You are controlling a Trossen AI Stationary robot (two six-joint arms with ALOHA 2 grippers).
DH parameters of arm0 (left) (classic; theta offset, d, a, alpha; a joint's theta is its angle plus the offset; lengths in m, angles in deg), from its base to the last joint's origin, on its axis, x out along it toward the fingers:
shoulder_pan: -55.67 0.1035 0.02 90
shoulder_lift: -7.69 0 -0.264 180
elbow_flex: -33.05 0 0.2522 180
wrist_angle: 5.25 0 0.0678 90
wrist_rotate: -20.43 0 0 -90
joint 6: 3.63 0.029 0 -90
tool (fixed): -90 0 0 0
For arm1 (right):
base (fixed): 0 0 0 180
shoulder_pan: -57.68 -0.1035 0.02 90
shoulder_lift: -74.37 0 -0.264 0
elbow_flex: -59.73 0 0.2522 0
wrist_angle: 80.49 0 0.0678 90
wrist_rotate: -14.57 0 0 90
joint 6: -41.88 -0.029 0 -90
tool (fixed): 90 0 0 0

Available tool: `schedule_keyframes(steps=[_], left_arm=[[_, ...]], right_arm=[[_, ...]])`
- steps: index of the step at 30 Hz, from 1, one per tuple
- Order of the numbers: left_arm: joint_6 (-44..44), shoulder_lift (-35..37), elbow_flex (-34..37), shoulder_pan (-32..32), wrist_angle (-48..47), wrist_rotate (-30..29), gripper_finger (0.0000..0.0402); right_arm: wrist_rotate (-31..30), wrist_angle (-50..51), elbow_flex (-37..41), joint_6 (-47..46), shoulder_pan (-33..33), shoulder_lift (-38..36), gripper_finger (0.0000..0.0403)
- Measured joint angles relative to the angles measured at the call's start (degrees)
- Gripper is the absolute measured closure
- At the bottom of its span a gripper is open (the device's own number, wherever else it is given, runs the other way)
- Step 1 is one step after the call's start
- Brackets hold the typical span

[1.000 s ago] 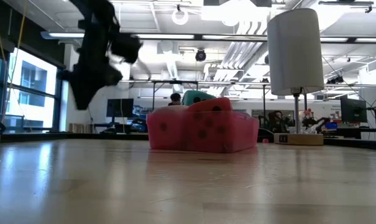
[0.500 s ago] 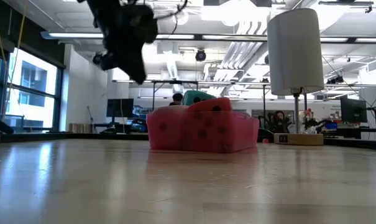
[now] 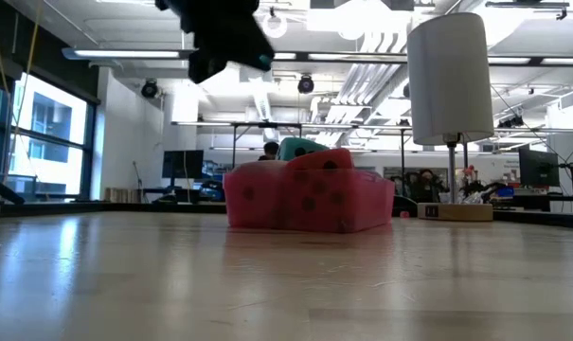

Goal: Pick & Place Dice
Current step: Put the small light blue die into the red bin, then put the small orange die into the red bin

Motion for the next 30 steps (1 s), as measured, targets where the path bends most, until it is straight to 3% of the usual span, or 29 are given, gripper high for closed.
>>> schedule_keyframes(steps=[8, 13, 16, 22, 30], left_arm=[[0.68, -6.31, 0.00, 4.04, 10.16, -0.72, 0.0355], [0.66, -11.93, 0.00, 7.81, 19.30, -2.41, 0.0355], [1.26, -14.49, 0.04, 9.40, 22.41, -2.56, 0.0352], [3.85, -17.05, 0.11, 11.40, 23.93, -2.60, 0.0322], [3.24, -16.55, 0.11, 11.93, 24.83, -6.83, 0.0284]], right_arm=[[-1.08, -0.79, 0.00, -6.91, -1.03, 0.00, 0.0211], [-12.65, -3.61, 0.00, -6.33, -3.78, 0.00, 0.0211], [-16.63, -3.39, 0.00, -5.18, -4.62, 0.00, 0.0211], [-16.78, -3.34, 0.00, -0.98, -4.45, 0.00, 0.0211], [-16.44, -2.89, 0.00, 2.50, -2.98, 0.00, 0.0211]])
